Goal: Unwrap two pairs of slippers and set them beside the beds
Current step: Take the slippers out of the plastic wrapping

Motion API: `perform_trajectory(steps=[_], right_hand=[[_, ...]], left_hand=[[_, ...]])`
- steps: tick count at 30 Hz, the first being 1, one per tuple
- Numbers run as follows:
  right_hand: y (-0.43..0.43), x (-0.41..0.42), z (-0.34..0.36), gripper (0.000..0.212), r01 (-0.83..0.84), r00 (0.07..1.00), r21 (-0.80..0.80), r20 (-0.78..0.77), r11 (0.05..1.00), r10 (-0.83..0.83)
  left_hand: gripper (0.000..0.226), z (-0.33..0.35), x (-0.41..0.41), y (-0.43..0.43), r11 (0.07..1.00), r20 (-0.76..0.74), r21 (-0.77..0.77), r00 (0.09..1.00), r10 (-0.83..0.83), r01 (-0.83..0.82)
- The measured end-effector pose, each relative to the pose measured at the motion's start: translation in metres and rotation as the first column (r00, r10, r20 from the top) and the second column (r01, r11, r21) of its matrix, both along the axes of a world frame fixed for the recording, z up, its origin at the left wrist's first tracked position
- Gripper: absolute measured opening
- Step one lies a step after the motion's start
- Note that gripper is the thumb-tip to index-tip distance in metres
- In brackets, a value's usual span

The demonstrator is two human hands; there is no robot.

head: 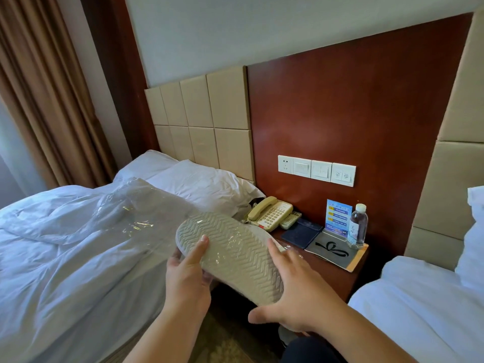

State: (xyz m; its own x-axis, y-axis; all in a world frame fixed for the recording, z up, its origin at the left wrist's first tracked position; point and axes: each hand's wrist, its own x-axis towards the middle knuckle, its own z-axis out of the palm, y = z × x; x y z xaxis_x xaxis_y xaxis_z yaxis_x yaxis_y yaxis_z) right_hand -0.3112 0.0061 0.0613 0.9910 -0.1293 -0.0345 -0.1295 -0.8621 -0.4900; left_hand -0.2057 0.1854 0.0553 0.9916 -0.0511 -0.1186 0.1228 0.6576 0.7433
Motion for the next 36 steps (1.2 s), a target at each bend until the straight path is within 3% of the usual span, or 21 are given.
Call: perform_trajectory(steps=[6,9,12,16,18,21,24,36], right_hand=[[0.003,0.002,-0.008,0.131,0.040,0.996,0.182,0.074,0.982,-0.054],[0.003,0.003,-0.011,0.130,0.055,0.991,0.198,0.106,0.979,-0.077],[0.002,0.005,-0.013,0.133,0.052,0.989,0.211,0.126,0.976,-0.080],[0.000,0.008,-0.015,0.135,0.024,0.995,0.352,0.085,0.936,-0.058],[-0.003,0.007,-0.016,0.114,0.026,0.997,0.471,0.051,0.882,-0.056],[-0.010,0.007,-0.016,0.065,0.041,0.999,0.603,-0.022,0.797,-0.035],[-0.019,0.006,-0.016,0.046,0.042,0.997,0.711,-0.074,0.702,0.016],[-0.047,0.002,-0.012,0.051,0.048,0.974,0.804,-0.169,0.593,0.151]], left_hand=[[0.063,0.003,-0.002,0.003,0.996,0.094,0.067,0.993,-0.069,0.063],[0.072,-0.003,-0.004,0.000,0.988,0.015,0.101,0.992,-0.122,0.120],[0.068,-0.012,-0.013,-0.009,0.970,-0.061,0.097,0.974,-0.218,0.223],[0.056,-0.017,-0.016,-0.014,0.963,-0.017,0.110,0.969,-0.247,0.247],[0.051,-0.015,-0.014,-0.014,0.960,-0.016,0.125,0.968,-0.252,0.252],[0.049,-0.015,-0.011,-0.014,0.954,-0.049,0.148,0.966,-0.255,0.259],[0.051,-0.017,-0.003,-0.013,0.962,-0.116,0.117,0.966,-0.233,0.246],[0.063,-0.024,0.021,-0.005,0.961,-0.165,0.158,0.965,-0.202,0.228]])
